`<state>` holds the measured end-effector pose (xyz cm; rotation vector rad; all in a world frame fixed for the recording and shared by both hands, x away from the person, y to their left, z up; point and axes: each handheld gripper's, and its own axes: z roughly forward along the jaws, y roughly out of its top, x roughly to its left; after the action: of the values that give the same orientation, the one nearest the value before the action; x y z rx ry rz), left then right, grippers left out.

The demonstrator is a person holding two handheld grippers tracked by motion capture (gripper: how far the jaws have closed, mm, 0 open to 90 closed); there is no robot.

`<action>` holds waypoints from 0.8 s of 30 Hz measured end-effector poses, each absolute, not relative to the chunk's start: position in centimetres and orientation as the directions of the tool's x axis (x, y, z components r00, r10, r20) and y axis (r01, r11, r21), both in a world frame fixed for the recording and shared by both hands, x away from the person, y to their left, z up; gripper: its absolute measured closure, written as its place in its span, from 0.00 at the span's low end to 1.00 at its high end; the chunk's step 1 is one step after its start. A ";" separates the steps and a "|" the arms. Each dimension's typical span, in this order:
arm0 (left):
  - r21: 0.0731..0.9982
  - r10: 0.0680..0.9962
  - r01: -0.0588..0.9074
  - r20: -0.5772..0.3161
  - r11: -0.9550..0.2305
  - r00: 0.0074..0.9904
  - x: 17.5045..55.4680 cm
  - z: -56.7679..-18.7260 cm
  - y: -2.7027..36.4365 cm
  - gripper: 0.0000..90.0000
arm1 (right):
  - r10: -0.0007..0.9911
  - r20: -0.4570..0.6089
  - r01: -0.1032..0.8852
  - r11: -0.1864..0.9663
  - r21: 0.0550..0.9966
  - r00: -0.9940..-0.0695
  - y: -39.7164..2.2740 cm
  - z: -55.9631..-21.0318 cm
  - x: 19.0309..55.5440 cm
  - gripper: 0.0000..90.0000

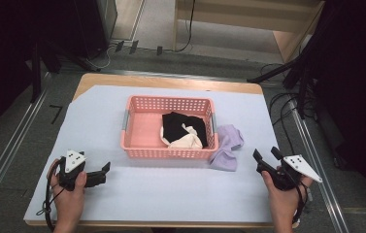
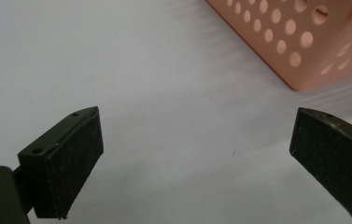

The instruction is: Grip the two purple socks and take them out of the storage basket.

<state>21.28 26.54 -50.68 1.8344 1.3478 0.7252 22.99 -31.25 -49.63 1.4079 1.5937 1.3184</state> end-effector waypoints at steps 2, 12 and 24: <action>0.823 0.957 0.540 0.017 -0.178 0.290 21.3 -50.7 26.5 0.04 | 0.960 0.159 0.331 -0.076 0.940 -0.232 -31.7 -49.8 22.4 0.33; 0.824 0.957 0.539 0.015 -0.175 0.288 21.3 -50.7 26.5 0.04 | 0.960 0.180 0.322 -0.104 0.941 -0.214 -34.0 -51.3 19.8 0.21; 0.822 0.957 0.544 0.004 -0.168 0.290 21.3 -50.7 26.7 0.04 | 0.965 0.147 0.347 -0.065 0.936 -0.216 -34.2 -52.7 19.3 0.17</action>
<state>21.31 26.67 -50.67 1.8255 1.3511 0.7126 19.28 -34.16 -52.67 1.4247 1.5972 1.2909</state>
